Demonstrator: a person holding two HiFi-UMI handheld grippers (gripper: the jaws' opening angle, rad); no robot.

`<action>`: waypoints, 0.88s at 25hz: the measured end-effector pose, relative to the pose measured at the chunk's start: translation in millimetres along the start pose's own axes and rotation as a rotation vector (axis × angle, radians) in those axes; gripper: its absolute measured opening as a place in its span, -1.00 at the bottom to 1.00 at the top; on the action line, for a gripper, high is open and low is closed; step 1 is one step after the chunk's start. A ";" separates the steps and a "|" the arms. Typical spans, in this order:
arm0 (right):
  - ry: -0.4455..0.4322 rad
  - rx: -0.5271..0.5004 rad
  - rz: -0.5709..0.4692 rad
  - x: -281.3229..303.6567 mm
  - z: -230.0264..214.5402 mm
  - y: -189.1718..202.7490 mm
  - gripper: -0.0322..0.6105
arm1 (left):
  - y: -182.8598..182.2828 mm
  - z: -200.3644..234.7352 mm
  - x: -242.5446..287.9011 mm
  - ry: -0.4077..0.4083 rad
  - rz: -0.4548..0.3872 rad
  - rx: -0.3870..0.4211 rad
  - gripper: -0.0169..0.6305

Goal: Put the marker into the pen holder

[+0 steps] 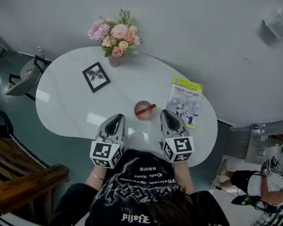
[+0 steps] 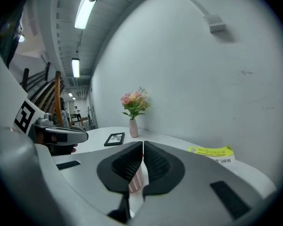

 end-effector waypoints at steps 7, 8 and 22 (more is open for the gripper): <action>0.031 0.008 -0.046 -2.1 -6.9 -4.3 -0.81 | -1.2 -2.9 3.8 -0.002 0.000 0.013 -0.84; 0.033 0.009 -0.047 -1.9 -6.6 -4.4 -0.81 | -1.2 -2.6 3.0 -0.004 0.002 0.013 -0.84; 0.028 -0.022 -0.031 2.2 -2.2 -1.3 -0.81 | -1.8 -3.3 2.2 0.000 0.011 0.011 -0.84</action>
Point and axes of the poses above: the fingertips, and each gripper's own axes: x forward along the fingers, z to its left, y out of its underside, the point moved 10 cm from there along -x, backward along the fingers, and after that the axes turned 1 degree about z, right-handed, at the moved point
